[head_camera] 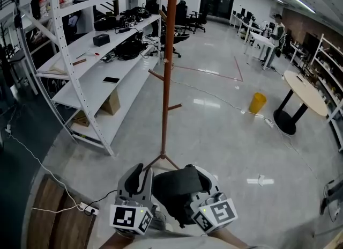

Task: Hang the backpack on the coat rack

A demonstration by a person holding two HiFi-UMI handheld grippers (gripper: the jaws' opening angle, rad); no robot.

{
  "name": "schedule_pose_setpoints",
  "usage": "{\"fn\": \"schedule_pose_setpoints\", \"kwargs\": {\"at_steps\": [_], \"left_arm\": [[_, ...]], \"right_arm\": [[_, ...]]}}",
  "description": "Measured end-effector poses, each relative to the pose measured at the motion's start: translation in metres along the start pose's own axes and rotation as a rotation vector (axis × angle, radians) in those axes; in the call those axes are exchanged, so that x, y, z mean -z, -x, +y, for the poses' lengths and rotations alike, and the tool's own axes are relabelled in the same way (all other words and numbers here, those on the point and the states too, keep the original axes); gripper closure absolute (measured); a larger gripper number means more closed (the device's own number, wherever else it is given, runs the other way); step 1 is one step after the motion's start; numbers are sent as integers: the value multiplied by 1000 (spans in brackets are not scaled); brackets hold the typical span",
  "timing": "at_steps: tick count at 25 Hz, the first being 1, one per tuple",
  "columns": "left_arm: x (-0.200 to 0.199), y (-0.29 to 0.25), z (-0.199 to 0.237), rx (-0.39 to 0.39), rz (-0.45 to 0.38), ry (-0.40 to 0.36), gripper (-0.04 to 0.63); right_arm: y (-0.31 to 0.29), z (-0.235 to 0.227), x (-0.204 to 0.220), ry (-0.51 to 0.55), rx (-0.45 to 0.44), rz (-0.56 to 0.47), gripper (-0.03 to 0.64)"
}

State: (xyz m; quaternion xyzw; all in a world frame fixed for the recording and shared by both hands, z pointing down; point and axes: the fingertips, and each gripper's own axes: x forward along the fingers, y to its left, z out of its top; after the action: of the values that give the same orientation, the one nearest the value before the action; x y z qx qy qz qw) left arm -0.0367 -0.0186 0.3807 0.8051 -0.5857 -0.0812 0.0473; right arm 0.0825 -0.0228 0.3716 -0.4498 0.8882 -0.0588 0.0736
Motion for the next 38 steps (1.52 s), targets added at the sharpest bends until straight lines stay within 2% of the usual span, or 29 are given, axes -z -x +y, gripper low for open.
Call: {"fn": "schedule_pose_setpoints", "kwargs": {"at_steps": [9, 22, 32, 38], "left_arm": [[3, -43, 22, 18, -5, 5, 483], [3, -161, 85, 64, 17, -7, 483], [-6, -236, 116, 129, 22, -24, 483], [-14, -261, 127, 130, 7, -25, 483]], "right_arm": [[-39, -23, 3, 2, 7, 1, 586], [-153, -76, 6, -13, 20, -2, 586], [-227, -106, -18, 24, 33, -45, 586], [-255, -116, -44, 41, 30, -49, 586]]}}
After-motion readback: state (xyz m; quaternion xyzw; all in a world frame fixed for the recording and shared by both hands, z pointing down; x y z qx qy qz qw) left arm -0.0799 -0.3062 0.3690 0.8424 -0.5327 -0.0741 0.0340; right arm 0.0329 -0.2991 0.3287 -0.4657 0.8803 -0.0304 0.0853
